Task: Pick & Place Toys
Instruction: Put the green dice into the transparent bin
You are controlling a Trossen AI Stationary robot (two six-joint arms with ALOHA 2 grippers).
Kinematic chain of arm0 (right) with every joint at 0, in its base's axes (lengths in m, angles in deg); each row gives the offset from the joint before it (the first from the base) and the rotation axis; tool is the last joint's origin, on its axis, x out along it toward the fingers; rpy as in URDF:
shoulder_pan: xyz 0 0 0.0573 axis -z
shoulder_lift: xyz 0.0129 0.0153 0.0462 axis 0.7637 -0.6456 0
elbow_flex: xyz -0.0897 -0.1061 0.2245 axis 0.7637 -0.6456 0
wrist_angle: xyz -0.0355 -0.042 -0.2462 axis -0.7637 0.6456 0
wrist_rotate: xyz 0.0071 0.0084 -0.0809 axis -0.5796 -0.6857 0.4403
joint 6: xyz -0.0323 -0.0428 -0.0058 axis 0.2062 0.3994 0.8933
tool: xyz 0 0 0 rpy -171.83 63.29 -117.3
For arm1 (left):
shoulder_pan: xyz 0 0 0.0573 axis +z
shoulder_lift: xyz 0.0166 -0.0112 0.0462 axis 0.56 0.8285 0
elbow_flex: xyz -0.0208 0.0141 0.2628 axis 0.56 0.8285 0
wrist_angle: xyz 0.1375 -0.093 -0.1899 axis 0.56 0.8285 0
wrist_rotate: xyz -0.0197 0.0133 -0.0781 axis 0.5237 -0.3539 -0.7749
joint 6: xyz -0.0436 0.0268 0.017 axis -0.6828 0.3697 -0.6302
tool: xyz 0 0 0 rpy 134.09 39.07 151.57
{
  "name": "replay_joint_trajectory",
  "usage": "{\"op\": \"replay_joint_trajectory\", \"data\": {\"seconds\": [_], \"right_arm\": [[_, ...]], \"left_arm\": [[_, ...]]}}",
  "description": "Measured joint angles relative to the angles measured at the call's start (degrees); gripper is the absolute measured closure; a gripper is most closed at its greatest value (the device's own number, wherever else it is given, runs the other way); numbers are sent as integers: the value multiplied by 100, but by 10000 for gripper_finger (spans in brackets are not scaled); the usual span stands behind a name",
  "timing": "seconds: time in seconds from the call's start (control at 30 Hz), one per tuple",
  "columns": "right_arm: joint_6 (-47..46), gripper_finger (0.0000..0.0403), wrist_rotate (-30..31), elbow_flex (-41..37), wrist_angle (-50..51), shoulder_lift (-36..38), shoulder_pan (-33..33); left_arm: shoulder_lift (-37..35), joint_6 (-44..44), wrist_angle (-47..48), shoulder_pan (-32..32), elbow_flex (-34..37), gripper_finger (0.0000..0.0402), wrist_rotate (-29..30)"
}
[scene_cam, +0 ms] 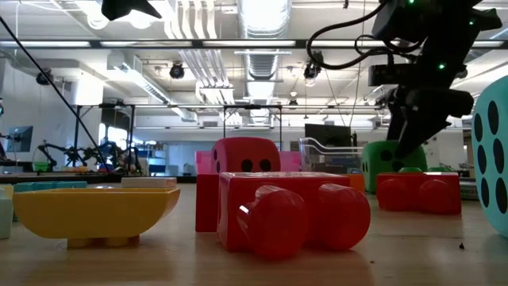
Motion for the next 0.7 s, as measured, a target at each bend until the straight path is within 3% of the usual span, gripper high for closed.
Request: {"op": "replay_joint_trajectory", "data": {"seconds": [0.3, 0.7], "right_arm": [[-3, 49, 120, 17, -49, -452, -8], [-175, 220, 121, 54, -50, -428, -9]], "left_arm": [[0, -109, 2, 0, 0, 130, 0], [0, -107, 2, 0, 0, 130, 0]]}}
